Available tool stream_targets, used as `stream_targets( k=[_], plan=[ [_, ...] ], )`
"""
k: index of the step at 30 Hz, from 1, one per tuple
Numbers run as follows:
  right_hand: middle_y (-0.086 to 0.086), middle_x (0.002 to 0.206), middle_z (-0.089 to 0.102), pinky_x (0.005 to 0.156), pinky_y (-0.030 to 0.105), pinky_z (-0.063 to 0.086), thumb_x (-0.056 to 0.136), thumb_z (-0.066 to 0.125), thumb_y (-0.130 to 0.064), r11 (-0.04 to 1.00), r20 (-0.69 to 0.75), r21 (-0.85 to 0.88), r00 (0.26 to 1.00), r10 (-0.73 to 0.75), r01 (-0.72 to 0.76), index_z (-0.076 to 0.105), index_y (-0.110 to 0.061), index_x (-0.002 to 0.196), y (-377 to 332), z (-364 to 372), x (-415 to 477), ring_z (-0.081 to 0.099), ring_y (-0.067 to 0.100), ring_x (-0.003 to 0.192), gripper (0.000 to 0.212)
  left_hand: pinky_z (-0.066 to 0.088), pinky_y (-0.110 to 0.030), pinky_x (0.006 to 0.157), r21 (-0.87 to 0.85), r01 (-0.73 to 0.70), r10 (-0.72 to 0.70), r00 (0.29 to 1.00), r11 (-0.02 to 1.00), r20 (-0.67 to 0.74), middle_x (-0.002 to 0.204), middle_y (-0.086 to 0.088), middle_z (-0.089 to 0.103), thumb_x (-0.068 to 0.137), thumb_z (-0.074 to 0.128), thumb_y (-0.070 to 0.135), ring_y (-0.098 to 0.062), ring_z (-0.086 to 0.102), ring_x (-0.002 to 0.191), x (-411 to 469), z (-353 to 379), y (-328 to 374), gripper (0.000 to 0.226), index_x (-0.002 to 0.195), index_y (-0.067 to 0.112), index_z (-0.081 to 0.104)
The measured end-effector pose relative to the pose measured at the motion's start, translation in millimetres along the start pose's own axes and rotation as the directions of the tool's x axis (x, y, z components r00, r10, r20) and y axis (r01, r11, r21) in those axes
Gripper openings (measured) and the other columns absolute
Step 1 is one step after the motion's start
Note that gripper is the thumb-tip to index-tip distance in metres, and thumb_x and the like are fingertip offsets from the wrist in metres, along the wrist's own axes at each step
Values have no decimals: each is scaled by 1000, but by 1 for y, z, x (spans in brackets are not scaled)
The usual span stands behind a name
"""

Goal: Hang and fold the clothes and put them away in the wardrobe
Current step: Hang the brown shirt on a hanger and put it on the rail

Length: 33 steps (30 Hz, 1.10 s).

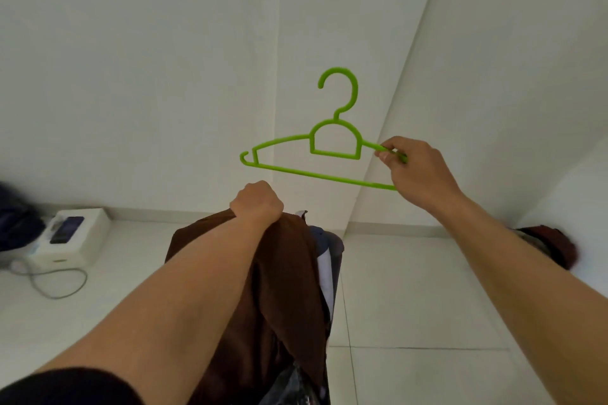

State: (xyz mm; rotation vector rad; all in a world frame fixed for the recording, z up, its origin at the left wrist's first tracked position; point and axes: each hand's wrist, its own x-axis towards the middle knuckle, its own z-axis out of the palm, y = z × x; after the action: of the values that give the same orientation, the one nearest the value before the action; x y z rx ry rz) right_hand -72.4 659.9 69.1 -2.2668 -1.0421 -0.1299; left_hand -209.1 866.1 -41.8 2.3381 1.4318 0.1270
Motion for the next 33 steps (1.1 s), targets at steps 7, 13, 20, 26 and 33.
stream_targets(
  k=[7,13,20,26,33],
  plan=[
    [-10,74,57,67,35,44,103,54,-29,999,-74,17,997,35,-34,69,-23,101,-19,-18,-4,57,22,77,17,45,-31,68,-411,141,-139,990,901,33,80,-8,53,92,58,15,-27,59,85,-11,-39,1,18,79,5,51],
    [-9,69,54,68,36,47,102,54,-28,997,-136,50,988,67,-61,69,-21,104,-37,-31,-17,58,25,77,16,52,-36,77,-730,227,-95,971,644,219,100,-11,58,90,52,8,-18,54,67,-31,-71,-9,21,107,-2,60],
    [-7,69,55,66,37,48,103,52,-27,996,-114,47,991,76,-71,69,-21,107,-47,-40,-38,56,22,70,18,46,-34,82,-480,194,-104,972,856,209,105,-6,57,75,81,49,-25,55,100,-53,-90,-19,59,104,7,51],
    [-6,68,53,65,36,47,103,53,-27,995,-162,69,984,78,-67,69,-21,103,-62,-64,-46,54,19,66,17,47,-31,62,-369,61,-73,997,928,-21,93,-10,62,87,64,19,-22,57,74,-67,-128,-27,17,80,7,53],
    [-5,69,57,67,36,49,101,54,-28,993,-232,96,969,82,-61,69,-23,102,-91,-99,-59,60,27,73,16,46,-38,78,-598,60,-25,998,799,66,101,-14,58,87,65,9,-26,55,88,-93,-202,-41,16,98,3,55]
  ],
)
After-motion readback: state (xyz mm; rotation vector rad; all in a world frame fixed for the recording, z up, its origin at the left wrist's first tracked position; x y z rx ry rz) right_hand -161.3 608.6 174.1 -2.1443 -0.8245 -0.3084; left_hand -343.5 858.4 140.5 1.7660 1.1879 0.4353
